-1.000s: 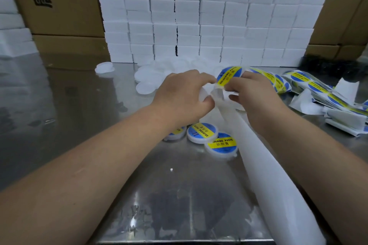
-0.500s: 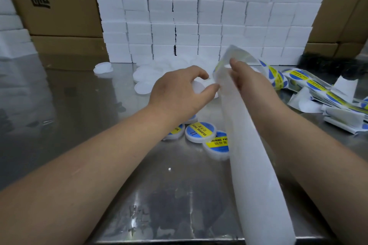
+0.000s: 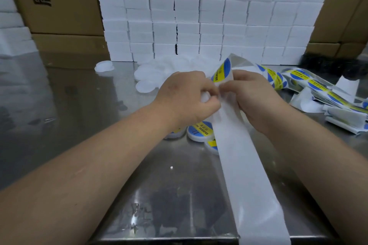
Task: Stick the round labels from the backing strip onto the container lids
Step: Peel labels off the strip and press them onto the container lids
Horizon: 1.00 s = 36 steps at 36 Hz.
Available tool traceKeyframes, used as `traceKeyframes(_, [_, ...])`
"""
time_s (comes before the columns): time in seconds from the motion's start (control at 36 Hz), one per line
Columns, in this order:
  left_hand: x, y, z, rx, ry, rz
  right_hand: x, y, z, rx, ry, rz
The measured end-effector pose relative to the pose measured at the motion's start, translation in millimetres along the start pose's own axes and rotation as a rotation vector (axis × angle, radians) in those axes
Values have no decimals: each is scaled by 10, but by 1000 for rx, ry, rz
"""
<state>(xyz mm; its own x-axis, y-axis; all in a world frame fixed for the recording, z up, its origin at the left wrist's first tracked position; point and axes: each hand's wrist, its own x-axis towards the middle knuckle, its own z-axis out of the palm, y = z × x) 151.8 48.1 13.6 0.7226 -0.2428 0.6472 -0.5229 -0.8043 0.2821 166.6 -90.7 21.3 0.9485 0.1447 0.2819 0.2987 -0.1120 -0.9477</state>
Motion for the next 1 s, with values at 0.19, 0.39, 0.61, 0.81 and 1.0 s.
traceKeyframes(0.19, [20,-53,-19,-184,110,-317,-5,54,21,-240,76,-157])
traceKeyframes(0.39, [35,-55,20,-154,189,-276,4,101,55,-362,76,-307])
traceKeyframes(0.61, [18,-66,29,-92,144,-154,21,131,50,-285,76,-343])
traceKeyframes(0.81, [40,-121,45,-90,149,-158,7,109,46,-278,32,-277])
traceKeyframes(1.0, [33,-125,54,-139,114,-187,-15,106,53,-344,28,-295])
